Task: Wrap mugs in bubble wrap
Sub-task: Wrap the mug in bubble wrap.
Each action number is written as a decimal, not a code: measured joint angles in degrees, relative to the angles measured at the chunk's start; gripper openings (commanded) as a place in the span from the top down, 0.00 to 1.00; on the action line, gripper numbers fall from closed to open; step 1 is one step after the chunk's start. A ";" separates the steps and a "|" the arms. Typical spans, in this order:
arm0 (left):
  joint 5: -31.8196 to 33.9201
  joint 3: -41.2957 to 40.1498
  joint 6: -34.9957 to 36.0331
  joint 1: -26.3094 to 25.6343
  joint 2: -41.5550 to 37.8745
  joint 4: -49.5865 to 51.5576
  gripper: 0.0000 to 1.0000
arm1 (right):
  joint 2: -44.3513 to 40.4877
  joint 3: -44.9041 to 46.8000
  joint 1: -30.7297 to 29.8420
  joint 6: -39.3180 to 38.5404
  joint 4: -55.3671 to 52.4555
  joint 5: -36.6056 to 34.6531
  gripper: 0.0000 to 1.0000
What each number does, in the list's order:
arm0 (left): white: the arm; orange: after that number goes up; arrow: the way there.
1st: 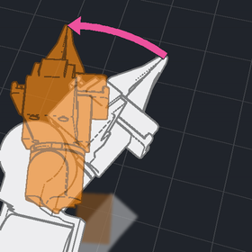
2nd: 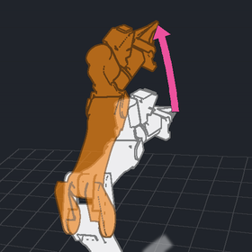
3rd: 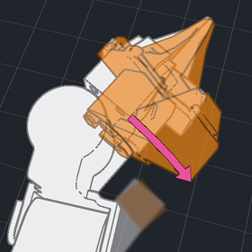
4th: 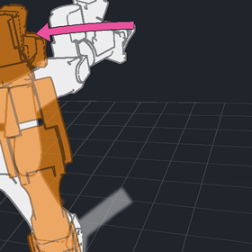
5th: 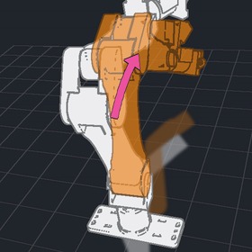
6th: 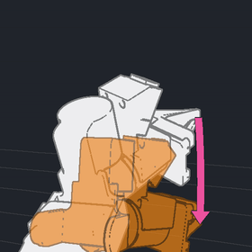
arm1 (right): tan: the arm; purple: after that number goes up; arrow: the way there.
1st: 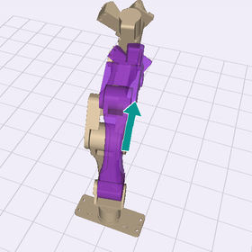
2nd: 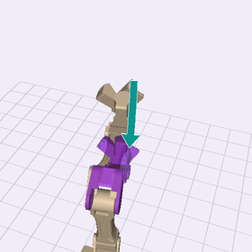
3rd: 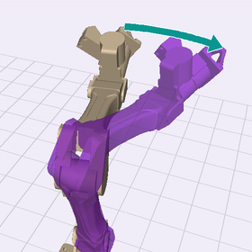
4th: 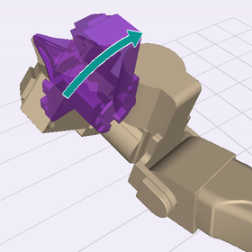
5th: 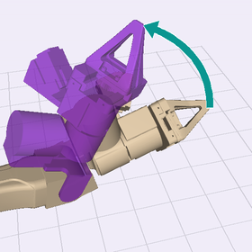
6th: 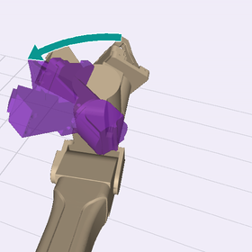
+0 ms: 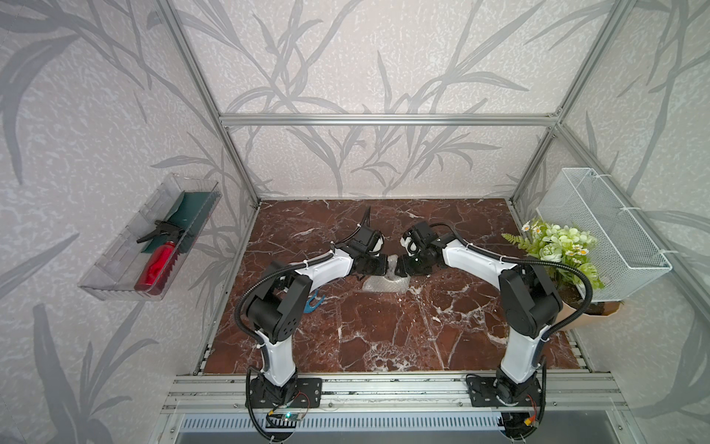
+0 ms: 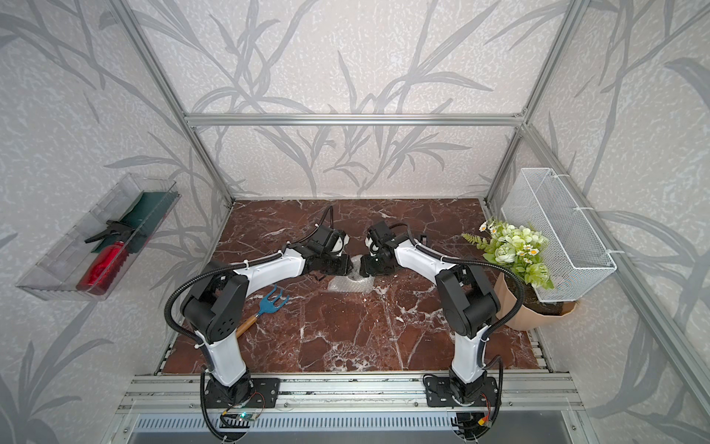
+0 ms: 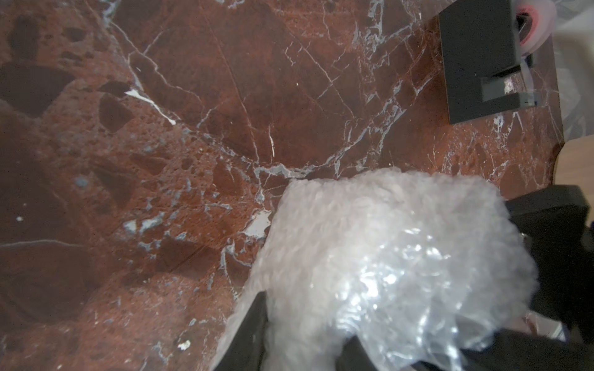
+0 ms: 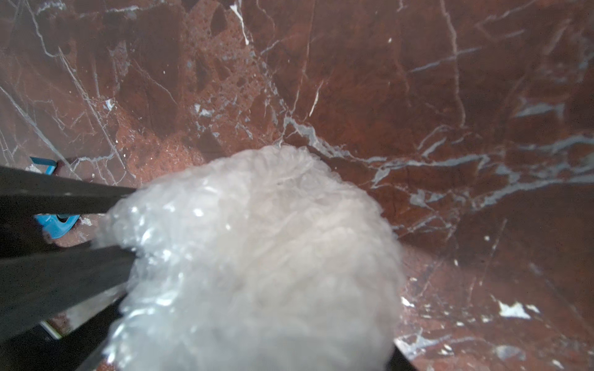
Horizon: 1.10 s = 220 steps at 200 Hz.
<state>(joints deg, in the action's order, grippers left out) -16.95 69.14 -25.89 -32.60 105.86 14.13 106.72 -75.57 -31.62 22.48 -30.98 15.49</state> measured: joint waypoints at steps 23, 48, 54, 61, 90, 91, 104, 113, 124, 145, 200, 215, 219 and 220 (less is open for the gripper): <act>0.59 0.00 0.00 -0.42 0.00 0.02 0.73 | -1.86 0.09 -0.04 0.00 -2.23 0.00 0.38; 1.03 0.02 0.00 -0.68 0.00 0.13 0.74 | -3.91 0.09 -0.04 0.11 -4.44 -0.04 0.32; 1.11 0.02 0.00 -0.68 0.00 0.15 0.74 | -4.31 0.09 -0.04 0.13 -4.90 -0.02 0.32; 1.29 0.02 0.00 -0.74 0.00 0.15 0.74 | -4.76 0.09 -0.04 0.07 -5.49 0.00 0.31; 1.84 0.13 -0.04 -0.79 0.00 0.31 0.74 | -6.21 0.11 0.46 -0.07 -7.98 0.07 0.31; 1.84 0.13 -0.04 -0.79 0.00 0.31 0.74 | -6.25 0.11 0.48 -0.07 -8.02 0.07 0.31; 1.99 0.13 -0.07 -0.83 0.00 0.33 0.74 | -6.71 0.11 0.81 -0.07 -8.59 0.13 0.31; 2.01 0.13 -0.09 -0.83 0.00 0.33 0.74 | -6.91 0.11 0.94 -0.09 -8.81 0.17 0.31; 2.03 0.15 -0.13 -0.83 0.00 0.35 0.74 | -6.97 0.11 0.98 -0.11 -8.98 0.31 0.31; 2.08 0.24 -0.20 -0.92 -0.02 0.46 0.74 | -6.97 0.26 0.98 -0.07 -8.90 0.72 0.31; 1.88 0.24 -0.44 -1.11 -0.13 0.76 0.61 | -4.39 0.57 1.20 -0.04 -6.27 0.24 0.35; 1.88 0.15 -0.61 -1.16 -0.42 0.87 0.60 | -1.97 0.37 1.25 0.13 -4.50 -0.02 0.37; 1.88 0.11 -0.63 -1.16 -0.52 0.87 0.59 | -1.36 0.31 1.25 0.15 -3.98 0.00 0.38; 1.88 0.11 -0.63 -1.16 -0.61 0.92 0.59 | -1.16 0.31 1.25 0.20 -3.80 0.02 0.39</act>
<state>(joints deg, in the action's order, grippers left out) -15.07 69.25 -26.52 -33.76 105.25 15.05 105.56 -75.26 -30.37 22.68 -34.79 15.51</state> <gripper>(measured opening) 0.394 0.634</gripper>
